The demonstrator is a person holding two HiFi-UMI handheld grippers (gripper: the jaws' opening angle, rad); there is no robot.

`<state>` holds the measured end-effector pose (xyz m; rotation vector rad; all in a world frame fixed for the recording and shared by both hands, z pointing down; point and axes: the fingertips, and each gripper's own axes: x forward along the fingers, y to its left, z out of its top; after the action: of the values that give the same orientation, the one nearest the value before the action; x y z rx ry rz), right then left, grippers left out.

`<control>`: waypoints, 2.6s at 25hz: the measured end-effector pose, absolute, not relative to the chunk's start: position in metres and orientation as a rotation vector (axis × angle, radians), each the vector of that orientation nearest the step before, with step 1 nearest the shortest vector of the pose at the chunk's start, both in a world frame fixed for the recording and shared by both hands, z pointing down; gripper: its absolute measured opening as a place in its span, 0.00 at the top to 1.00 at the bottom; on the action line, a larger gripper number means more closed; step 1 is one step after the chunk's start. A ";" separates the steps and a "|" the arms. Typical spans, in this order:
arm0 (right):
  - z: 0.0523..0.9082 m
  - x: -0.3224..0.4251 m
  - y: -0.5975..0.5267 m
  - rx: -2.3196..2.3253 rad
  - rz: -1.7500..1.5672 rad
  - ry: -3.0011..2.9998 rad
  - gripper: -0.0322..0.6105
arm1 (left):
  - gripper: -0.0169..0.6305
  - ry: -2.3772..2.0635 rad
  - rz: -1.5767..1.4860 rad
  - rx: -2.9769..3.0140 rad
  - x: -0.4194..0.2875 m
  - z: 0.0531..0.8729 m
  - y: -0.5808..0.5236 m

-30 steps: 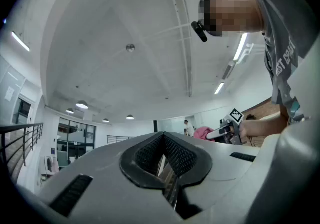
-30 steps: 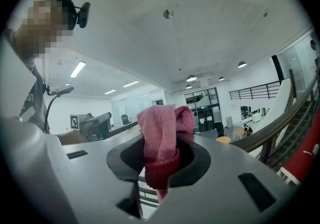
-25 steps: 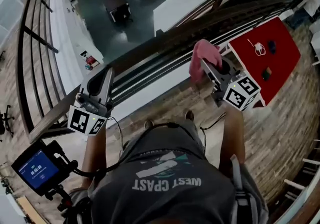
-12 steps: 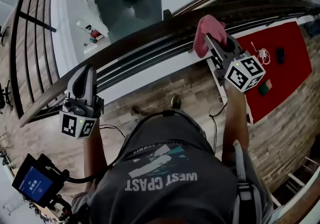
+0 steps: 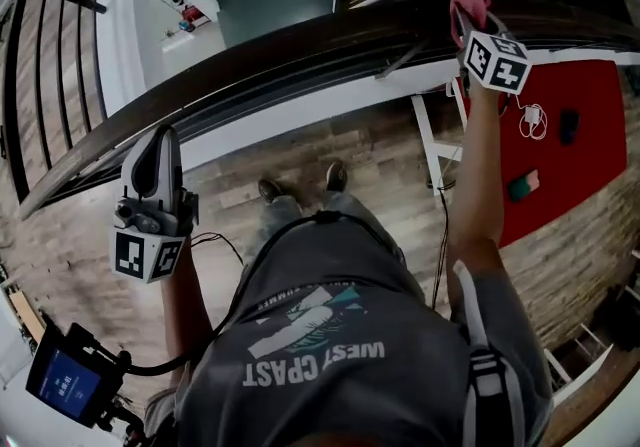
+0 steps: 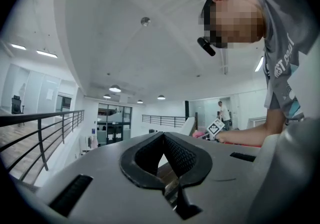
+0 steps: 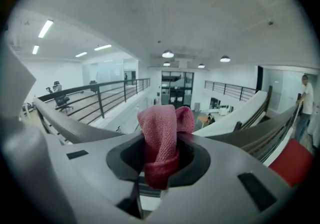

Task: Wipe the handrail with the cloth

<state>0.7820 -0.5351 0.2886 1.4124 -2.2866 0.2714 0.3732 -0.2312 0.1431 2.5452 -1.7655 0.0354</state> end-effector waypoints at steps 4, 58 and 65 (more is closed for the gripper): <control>0.320 0.683 -0.506 1.226 0.272 -2.370 0.84 | 0.96 -1.768 0.042 2.540 0.372 0.145 -0.229; 0.311 0.308 -0.331 0.881 0.193 -2.492 0.84 | 0.96 -1.712 -0.130 2.558 0.147 0.156 -0.128; 0.293 0.384 -0.362 1.104 0.325 -2.488 0.84 | 0.96 -1.717 -0.138 2.539 0.142 0.155 -0.129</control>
<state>0.3844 -0.3622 0.2931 1.1044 -2.4881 0.3246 0.1419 -0.1290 0.1549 2.5394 -1.7171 -0.1379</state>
